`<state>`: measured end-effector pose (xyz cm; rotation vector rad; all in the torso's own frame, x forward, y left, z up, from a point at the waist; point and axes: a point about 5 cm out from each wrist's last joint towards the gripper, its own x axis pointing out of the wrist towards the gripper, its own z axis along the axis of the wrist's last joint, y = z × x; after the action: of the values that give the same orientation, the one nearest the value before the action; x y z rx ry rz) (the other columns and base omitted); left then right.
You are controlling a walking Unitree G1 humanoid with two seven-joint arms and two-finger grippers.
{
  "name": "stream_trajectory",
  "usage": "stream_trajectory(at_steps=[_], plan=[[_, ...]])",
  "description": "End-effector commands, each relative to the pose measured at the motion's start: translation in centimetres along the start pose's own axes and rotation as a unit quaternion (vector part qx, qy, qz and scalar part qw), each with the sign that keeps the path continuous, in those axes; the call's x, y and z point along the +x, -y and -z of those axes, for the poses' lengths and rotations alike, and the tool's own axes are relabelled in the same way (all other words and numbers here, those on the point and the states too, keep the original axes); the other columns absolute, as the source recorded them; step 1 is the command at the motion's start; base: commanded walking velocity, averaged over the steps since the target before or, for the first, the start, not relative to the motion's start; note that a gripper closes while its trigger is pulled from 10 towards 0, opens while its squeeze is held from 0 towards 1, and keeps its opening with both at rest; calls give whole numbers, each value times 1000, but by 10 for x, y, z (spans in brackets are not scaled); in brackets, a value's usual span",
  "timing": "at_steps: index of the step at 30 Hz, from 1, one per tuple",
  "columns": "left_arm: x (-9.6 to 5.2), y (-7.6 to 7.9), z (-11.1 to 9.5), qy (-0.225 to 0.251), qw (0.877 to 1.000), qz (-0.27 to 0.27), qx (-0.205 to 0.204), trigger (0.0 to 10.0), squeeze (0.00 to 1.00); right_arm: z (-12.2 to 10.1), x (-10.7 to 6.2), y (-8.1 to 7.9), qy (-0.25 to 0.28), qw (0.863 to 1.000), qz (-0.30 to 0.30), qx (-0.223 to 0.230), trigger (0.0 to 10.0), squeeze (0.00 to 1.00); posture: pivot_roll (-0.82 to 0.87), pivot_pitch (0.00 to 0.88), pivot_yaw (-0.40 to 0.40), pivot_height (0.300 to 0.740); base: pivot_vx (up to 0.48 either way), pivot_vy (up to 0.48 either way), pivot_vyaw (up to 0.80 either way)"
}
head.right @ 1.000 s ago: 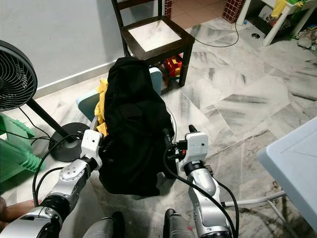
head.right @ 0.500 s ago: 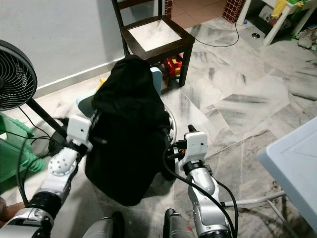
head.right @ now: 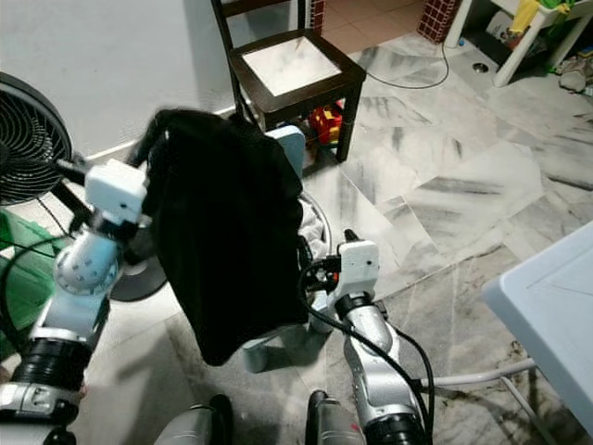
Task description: Hang hanger
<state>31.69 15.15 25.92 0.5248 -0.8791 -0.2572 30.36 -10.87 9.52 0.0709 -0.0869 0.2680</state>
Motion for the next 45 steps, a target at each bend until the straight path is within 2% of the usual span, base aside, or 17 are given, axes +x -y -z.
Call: stream_trajectory(at_steps=[1, 5, 11, 13, 14, 17, 18, 21, 22, 25, 32, 33, 34, 35, 36, 38, 45], plan=[[4, -8, -13, 19, 1000, -8, 7, 0, 0, 5, -1, -1, -6, 1000, -1, 1, 10000, 0, 90, 180, 15, 740, 0, 0, 0], [-16, -1, -1, -34, 999, -11, -24, 0, 0, 5, 1, -2, -4, 1000, -1, 1, 10000, 0, 90, 180, 19, 740, 0, 0, 0], [-87, 29, 29, -175, 982, 2, -74, 0, 0, 9, -3, -1, -5, 1000, 2, 1, 10000, 0, 85, 190, 19, 740, 0, 0, 0], [-95, 33, 32, -190, 979, 8, -78, 0, 0, 10, -4, -1, -6, 1000, 2, 0, 10000, 0, 85, 192, 18, 740, 0, 0, 0], [-123, 42, 44, -256, 962, 12, -95, 0, 0, 11, -4, 0, -7, 1000, 2, -1, 10000, 0, 84, 194, 16, 740, 0, 0, 0], [-146, 49, 52, -310, 945, 14, -107, 0, 0, 11, -3, 0, -6, 1000, 2, -1, 10000, 0, 85, 195, 13, 740, 0, 0, 0], [-172, 57, 65, -374, 919, 19, -127, 0, 0, 10, -3, 0, -6, 1000, 1, -2, 10000, 0, 85, 195, 13, 740, 0, 0, 0], [-194, 62, 74, -428, 891, 7, -151, 0, 0, 10, -2, 0, -5, 1000, 0, -3, 10000, 0, 80, 198, 7, 740, 0, 0, 0], [-207, 66, 80, -463, 869, -3, -172, 0, 0, 9, -1, 1, -5, 1000, -1, -5, 10000, 0, 79, 201, 5, 740, 0, 0, 0], [-217, 73, 84, -489, 853, 6, -184, 0, 0, 9, -2, 1, -4, 1000, -2, -7, 10000, 0, 75, 203, 1, 740, 0, 0, 0], [-212, 82, 95, -492, 852, 33, -177, 0, 0, 10, -3, 3, -6, 1000, -2, -12, 10000, 0, 65, 206, 0, 740, 0, 0, 0], [-208, 83, 97, -487, 857, 49, -161, 4431, 0, 10, -3, 3, -7, 1000, -2, -12, 10000, 0, 61, 208, 2, 740, 0, 0, 0], [-207, 83, 97, -484, 860, 57, -152, 4431, 0, 10, -4, 3, -7, 1000, -2, -13, 10000, 0, 61, 208, 2, 740, 0, 0, 0], [-201, 82, 98, -472, 867, 67, -142, 10000, 0, 11, -4, 2, -8, 1000, -2, -13, 10000, 0, 59, 209, 3, 740, 0, 0, 0], [-192, 80, 97, -455, 878, 76, -127, 10000, 847, 11, -5, 2, -9, 1000, -2, -13, 10000, 0, 55, 212, 5, 740, 0, 0, 0], [-182, 76, 95, -437, 890, 85, -98, 10000, 1000, 12, -6, 2, -9, 1000, -1, -13, 10000, 0, 53, 212, 7, 740, 0, 0, 0], [-142, 85, 70, -313, 935, 148, -74, 10000, 1000, 14, -9, 3, -13, 1000, 4, -15, 10000, 0, 41, 220, 11, 740, 0, 0, 0]])
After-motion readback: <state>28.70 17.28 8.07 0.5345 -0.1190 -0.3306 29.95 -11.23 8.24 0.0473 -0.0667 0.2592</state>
